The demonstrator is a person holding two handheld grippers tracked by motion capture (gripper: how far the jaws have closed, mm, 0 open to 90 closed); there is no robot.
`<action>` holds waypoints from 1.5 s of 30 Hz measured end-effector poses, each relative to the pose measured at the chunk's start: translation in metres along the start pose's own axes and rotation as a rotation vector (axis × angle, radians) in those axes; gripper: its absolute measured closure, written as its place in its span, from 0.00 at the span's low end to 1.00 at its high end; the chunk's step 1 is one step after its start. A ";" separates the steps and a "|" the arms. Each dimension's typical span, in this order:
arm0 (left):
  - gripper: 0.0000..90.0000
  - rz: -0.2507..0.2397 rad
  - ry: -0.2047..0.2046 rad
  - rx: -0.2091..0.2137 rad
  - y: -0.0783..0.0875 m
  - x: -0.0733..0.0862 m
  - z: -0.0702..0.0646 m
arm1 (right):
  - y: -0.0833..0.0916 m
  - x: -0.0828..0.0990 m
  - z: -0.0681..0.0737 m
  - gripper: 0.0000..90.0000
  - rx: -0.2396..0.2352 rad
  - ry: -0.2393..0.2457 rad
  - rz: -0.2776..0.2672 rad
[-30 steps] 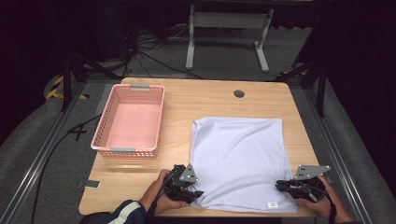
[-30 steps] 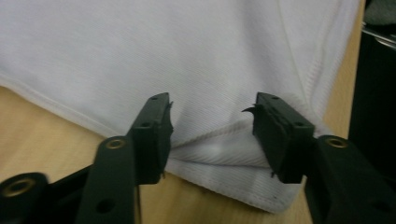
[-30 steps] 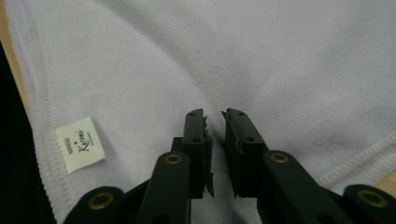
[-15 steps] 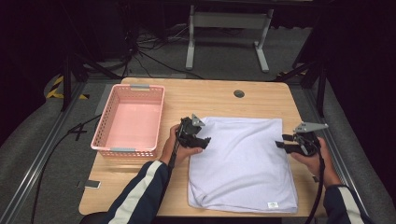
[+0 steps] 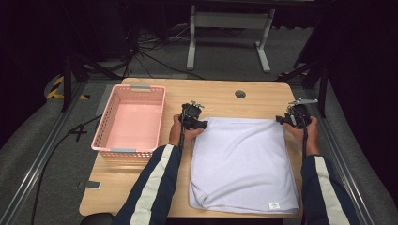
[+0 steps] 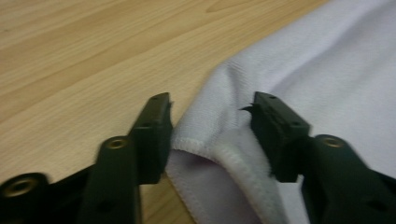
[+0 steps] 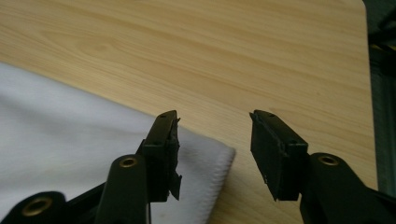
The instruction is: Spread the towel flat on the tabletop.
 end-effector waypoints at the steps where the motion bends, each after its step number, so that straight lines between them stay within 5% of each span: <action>1: 0.60 0.007 -0.007 0.003 0.001 0.001 -0.001 | -0.006 0.001 0.000 0.55 -0.009 -0.006 0.020; 4: 0.66 0.041 -0.050 0.018 0.002 0.004 -0.004 | -0.015 0.005 -0.001 0.55 0.012 0.006 0.065; 7: 0.79 0.072 -0.091 0.029 0.007 0.005 -0.007 | -0.017 0.009 0.003 0.55 -0.026 0.018 0.101; 10: 0.81 0.094 -0.130 0.010 0.014 0.007 -0.007 | -0.014 0.015 0.006 0.57 -0.077 0.022 0.100; 13: 0.72 0.030 -0.069 -0.029 0.021 0.005 0.001 | -0.010 0.019 0.009 0.56 -0.100 0.060 0.103; 17: 0.52 -0.035 0.000 -0.102 0.024 -0.004 0.008 | -0.007 0.015 0.006 0.56 -0.064 0.075 0.098; 18: 0.52 -0.062 0.006 -0.066 0.024 -0.007 0.009 | -0.006 0.013 0.005 0.57 -0.068 0.058 0.078; 19: 0.51 -0.052 -0.002 -0.048 0.021 -0.009 0.008 | -0.005 0.010 0.005 0.56 -0.071 0.043 0.062; 20: 0.49 0.007 -0.047 -0.086 0.015 -0.009 0.009 | -0.005 0.007 0.004 0.56 -0.055 0.045 0.047; 25: 0.51 0.042 -0.020 -0.096 0.001 -0.006 0.011 | -0.007 -0.001 0.007 0.54 -0.041 0.040 0.022; 31: 0.65 0.061 0.002 0.020 -0.001 0.000 0.016 | -0.023 0.003 0.011 0.50 -0.032 0.032 0.101; 33: 0.72 0.060 0.002 0.024 -0.001 0.000 0.017 | -0.024 0.003 0.009 0.49 -0.035 0.016 0.101; 35: 0.87 0.057 -0.001 0.043 -0.001 -0.001 0.016 | -0.025 0.003 0.006 0.51 -0.064 -0.017 0.101; 36: 0.90 0.056 -0.009 0.000 0.000 -0.002 0.016 | -0.025 0.004 0.006 0.65 -0.105 -0.022 0.092; 37: 0.92 0.056 -0.009 0.000 0.000 -0.002 0.016 | -0.025 0.004 0.006 0.65 -0.105 -0.022 0.092; 40: 0.93 0.032 -0.006 -0.022 0.002 -0.003 0.019 | -0.023 0.003 0.012 0.89 -0.151 0.012 0.104; 42: 0.94 -0.019 0.021 -0.011 0.007 -0.007 0.019 | -0.022 0.002 0.013 0.90 -0.144 0.029 0.105; 45: 0.94 -0.064 0.005 -0.041 0.016 -0.016 0.015 | -0.016 -0.002 0.015 0.91 -0.156 0.023 0.065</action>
Point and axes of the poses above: each handheld gripper's, and its own axes: y roughly backward along the jaws, x roughly out of its underside, z roughly to its left, the point moved 4 cm from there along -y, roughly forward along the jaws, and after that the axes turned 3 degrees about z, right-handed, at the moved point
